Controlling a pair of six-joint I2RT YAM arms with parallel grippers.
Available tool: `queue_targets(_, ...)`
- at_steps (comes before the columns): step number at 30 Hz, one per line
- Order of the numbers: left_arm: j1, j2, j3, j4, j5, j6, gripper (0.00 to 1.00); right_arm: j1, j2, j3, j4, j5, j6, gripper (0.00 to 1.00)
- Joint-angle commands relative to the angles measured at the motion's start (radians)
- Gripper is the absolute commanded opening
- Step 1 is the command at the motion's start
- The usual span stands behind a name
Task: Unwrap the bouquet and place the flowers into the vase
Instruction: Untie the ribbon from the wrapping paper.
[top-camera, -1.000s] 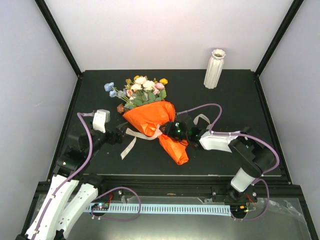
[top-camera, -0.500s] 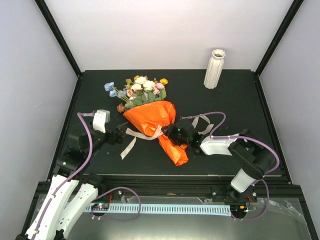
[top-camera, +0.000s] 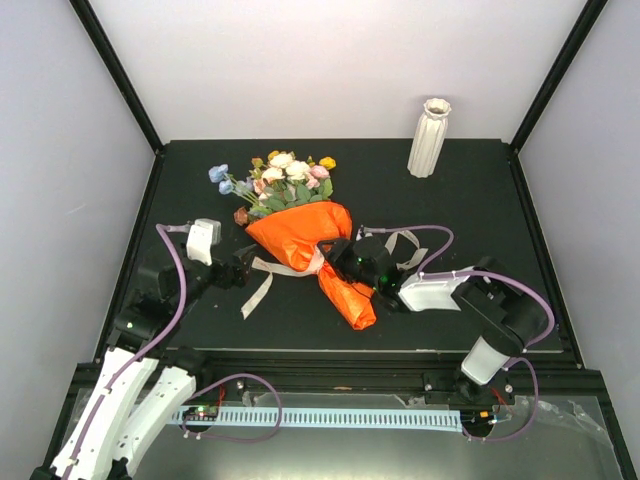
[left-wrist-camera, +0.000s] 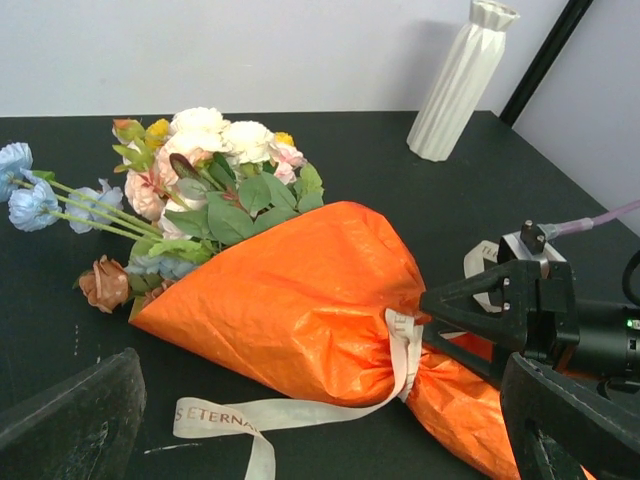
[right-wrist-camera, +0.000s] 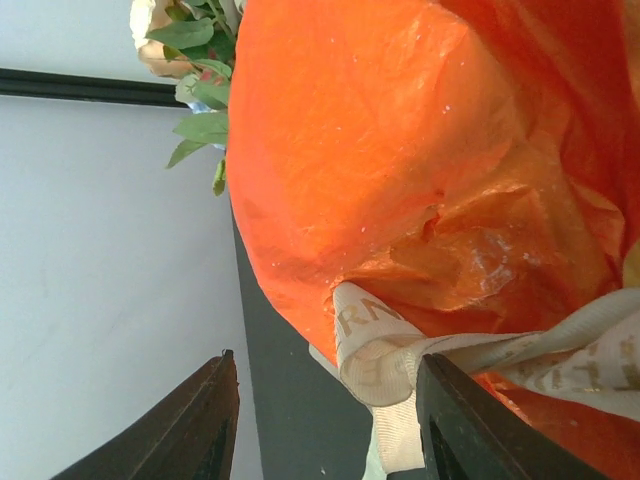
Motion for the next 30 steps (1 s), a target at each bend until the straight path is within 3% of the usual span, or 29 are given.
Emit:
queue_targets(1, -0.008, 0.017, 0.010, -0.009, 0.010, 0.005, 0.99, 0.005, 0.018, -0.012, 0.085, 0.057, 0.018, 0.51)
queue_targets(5, -0.008, 0.013, 0.009, -0.006, 0.007, 0.005, 0.99, 0.006, 0.018, -0.017, 0.095, 0.055, 0.008, 0.51)
queue_targets(9, -0.008, 0.015, 0.007, -0.007, 0.001, 0.005, 0.99, 0.019, -0.032, -0.017, -0.083, 0.133, 0.053, 0.50)
queue_targets(15, -0.008, 0.013, 0.006, -0.007, -0.009, 0.005, 0.99, 0.038, -0.059, 0.007, -0.175, 0.190, 0.038, 0.50)
queue_targets(18, -0.008, 0.016, 0.008, -0.007, -0.007, 0.005, 0.99, 0.040, -0.021, 0.017, -0.123, 0.162, 0.027, 0.50)
queue_targets(25, -0.008, 0.018, 0.009, -0.008, -0.013, 0.005, 0.99, 0.029, 0.072, -0.034, 0.223, 0.124, -0.021, 0.50)
queue_targets(30, -0.008, 0.015, 0.008, -0.009, -0.016, 0.005, 0.99, 0.021, 0.088, 0.006, 0.227, 0.061, -0.045, 0.50)
